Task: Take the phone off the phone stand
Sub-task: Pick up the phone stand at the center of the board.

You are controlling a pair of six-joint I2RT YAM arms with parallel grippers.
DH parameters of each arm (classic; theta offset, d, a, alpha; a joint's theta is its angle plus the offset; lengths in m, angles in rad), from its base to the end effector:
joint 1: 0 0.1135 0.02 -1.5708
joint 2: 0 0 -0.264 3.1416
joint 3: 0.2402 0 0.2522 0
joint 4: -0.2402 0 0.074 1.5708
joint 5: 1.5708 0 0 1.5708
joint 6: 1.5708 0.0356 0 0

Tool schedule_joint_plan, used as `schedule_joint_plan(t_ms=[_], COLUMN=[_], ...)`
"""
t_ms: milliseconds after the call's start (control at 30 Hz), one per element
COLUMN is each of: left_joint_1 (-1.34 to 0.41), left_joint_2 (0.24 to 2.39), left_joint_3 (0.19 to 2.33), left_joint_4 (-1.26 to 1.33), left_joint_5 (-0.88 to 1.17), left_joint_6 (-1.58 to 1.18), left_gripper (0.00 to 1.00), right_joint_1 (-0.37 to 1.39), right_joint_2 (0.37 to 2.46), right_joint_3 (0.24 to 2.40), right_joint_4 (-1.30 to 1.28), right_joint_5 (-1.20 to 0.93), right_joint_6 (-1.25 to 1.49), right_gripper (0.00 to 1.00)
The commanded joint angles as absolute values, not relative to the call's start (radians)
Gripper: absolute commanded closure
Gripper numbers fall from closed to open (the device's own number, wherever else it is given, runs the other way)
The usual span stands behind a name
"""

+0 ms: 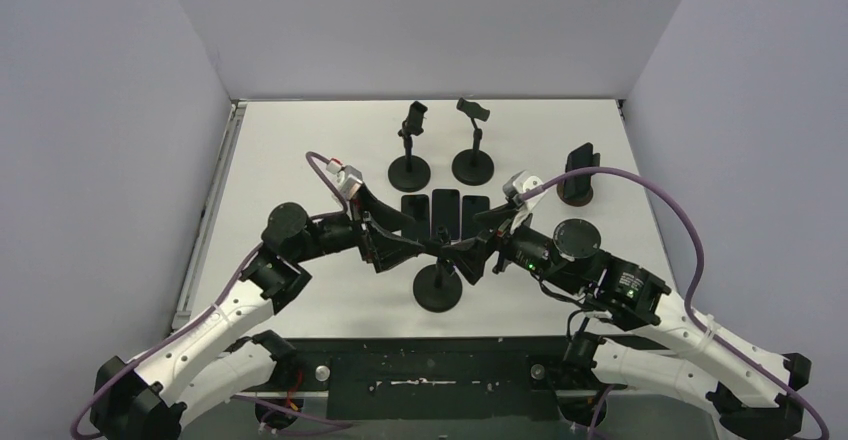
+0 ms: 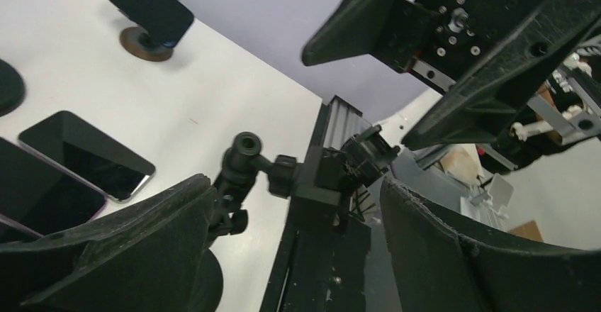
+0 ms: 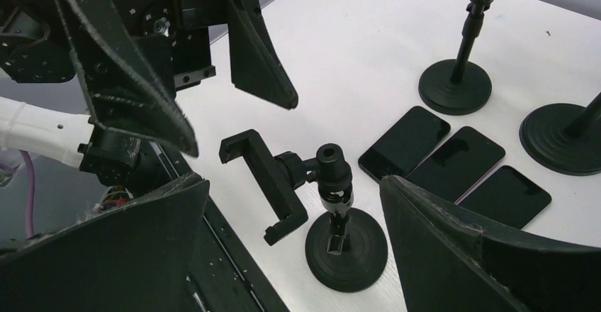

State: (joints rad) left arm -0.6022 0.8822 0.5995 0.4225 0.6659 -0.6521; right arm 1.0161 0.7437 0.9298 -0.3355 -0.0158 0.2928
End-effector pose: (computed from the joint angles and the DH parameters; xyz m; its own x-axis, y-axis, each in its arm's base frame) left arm 0.1567 -0.1344 0.3208 -0.4850 -0.2457 -0.8393 0.8244 0.1917 -0.5325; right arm 0.0857 0.1395 0.3802 -0.3228 0.0270 -0.9461 -0.7990 0.5280 0.2877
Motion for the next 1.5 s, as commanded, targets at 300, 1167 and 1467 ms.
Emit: schedule_joint_plan(t_ms=[300, 1167, 1467], left_joint_1=[-0.707, -0.729, -0.726], left_joint_2=[0.945, 0.934, 0.813], left_joint_3=[0.711, 0.763, 0.861], left_joint_4=[0.321, 0.269, 0.165], left_joint_5=[0.594, 0.620, 0.449], left_joint_6=[-0.517, -0.486, -0.407], left_gripper=[0.37, 1.00, 1.00], right_joint_1=[1.022, 1.023, 1.022], right_joint_2=[0.768, 0.753, 0.752], right_joint_3=[0.980, 1.016, 1.035], right_joint_4=[-0.311, -0.318, -0.318], right_joint_5=[0.062, 0.101, 0.104], right_joint_6=[0.296, 0.283, 0.265], right_gripper=[0.04, 0.03, 0.03])
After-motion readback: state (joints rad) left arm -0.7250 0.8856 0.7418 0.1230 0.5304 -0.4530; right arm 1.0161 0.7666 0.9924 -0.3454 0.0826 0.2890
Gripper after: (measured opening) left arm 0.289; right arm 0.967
